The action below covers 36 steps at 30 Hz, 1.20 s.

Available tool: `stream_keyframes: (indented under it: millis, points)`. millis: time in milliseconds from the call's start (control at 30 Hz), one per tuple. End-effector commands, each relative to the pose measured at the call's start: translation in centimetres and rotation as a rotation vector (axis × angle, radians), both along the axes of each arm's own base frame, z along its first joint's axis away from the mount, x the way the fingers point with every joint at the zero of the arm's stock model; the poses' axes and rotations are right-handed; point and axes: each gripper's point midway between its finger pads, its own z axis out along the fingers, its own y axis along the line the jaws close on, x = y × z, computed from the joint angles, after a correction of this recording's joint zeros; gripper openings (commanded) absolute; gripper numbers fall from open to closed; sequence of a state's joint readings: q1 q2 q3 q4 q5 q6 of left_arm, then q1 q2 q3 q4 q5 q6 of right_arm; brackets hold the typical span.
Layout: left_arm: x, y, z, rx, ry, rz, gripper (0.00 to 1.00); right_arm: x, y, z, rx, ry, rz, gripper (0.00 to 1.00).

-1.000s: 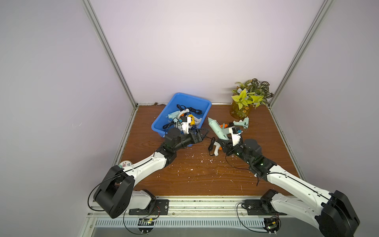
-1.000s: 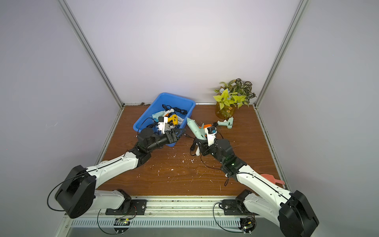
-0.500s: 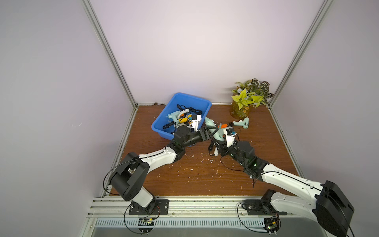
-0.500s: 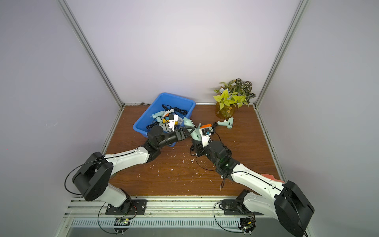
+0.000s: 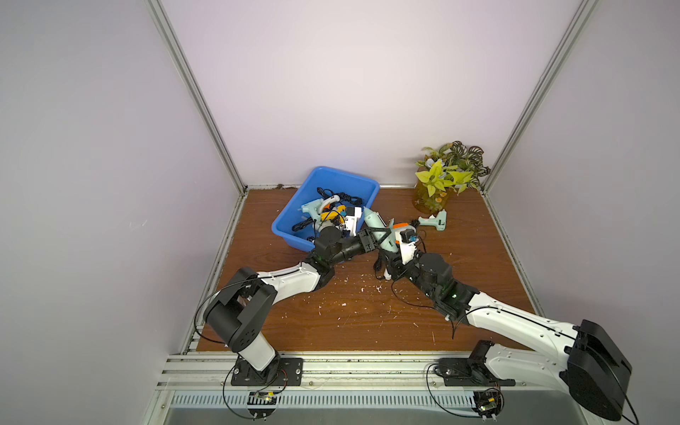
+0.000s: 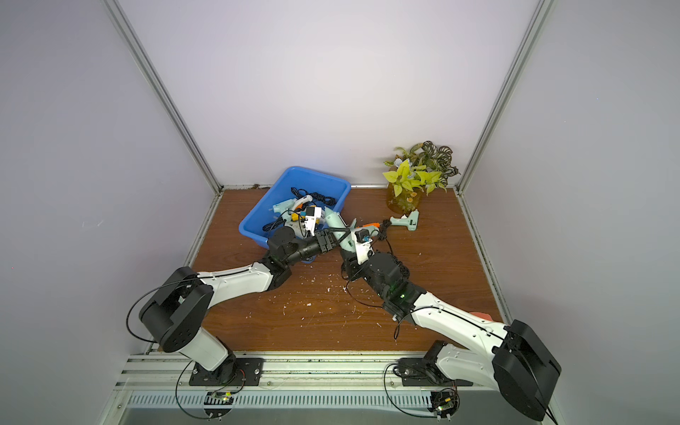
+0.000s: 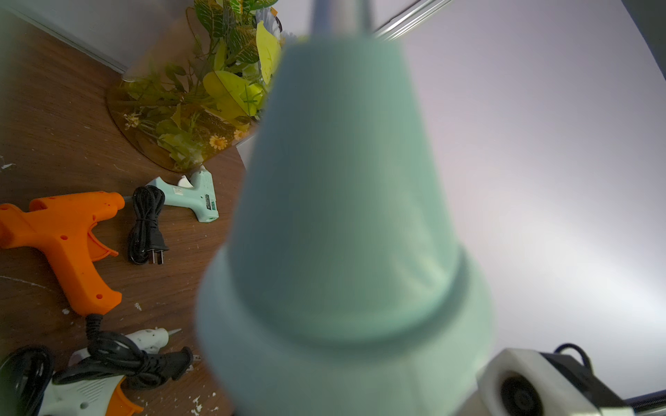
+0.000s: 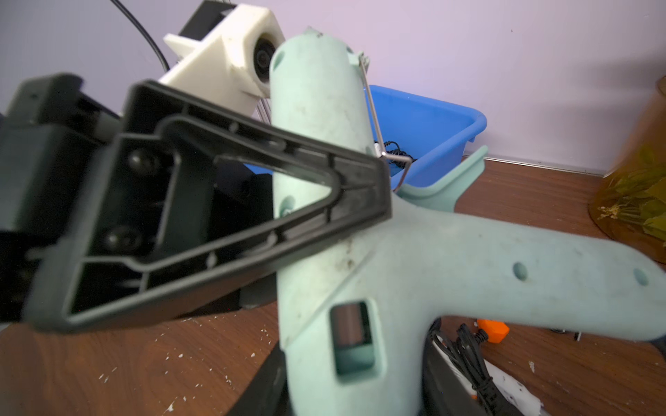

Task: Put the hot melt glue gun into the storage box
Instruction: Pick up the hot melt adhesive gun from the center of the board, then place the hot melt adhesive gun in the storage box.

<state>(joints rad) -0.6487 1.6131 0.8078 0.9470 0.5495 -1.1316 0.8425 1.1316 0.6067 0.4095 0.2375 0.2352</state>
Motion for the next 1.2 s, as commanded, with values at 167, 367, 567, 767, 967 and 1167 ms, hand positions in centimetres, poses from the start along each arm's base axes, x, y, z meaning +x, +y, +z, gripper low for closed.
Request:
stream_keyframes:
  millis: [167,367,567,767,967,1167]
  points:
    - [-0.7,1.0,8.0,-0.117,-0.182,-0.075,0.00,-0.2,-3.4,7.7,0.076,-0.163,-0.125,0.81]
    - [1.1,5.6,14.7,-0.168,-0.330,0.027,0.01,-1.5,-7.7,10.1,0.111,-0.217,-0.245,1.00]
    - [3.0,9.8,21.1,-0.163,-0.463,0.149,0.01,-3.3,-10.5,12.0,0.180,-0.268,-0.288,1.00]
    - [5.2,15.2,24.8,-0.130,-0.552,0.334,0.01,-3.5,-11.1,11.7,0.188,-0.265,-0.302,1.00]
    - [9.0,18.4,23.5,0.015,-0.544,0.520,0.01,-3.1,-10.2,11.0,0.171,-0.245,-0.285,1.00]
    - [13.2,18.1,20.3,0.103,-0.486,0.547,0.01,-2.8,-9.5,10.5,0.163,-0.236,-0.264,1.00]
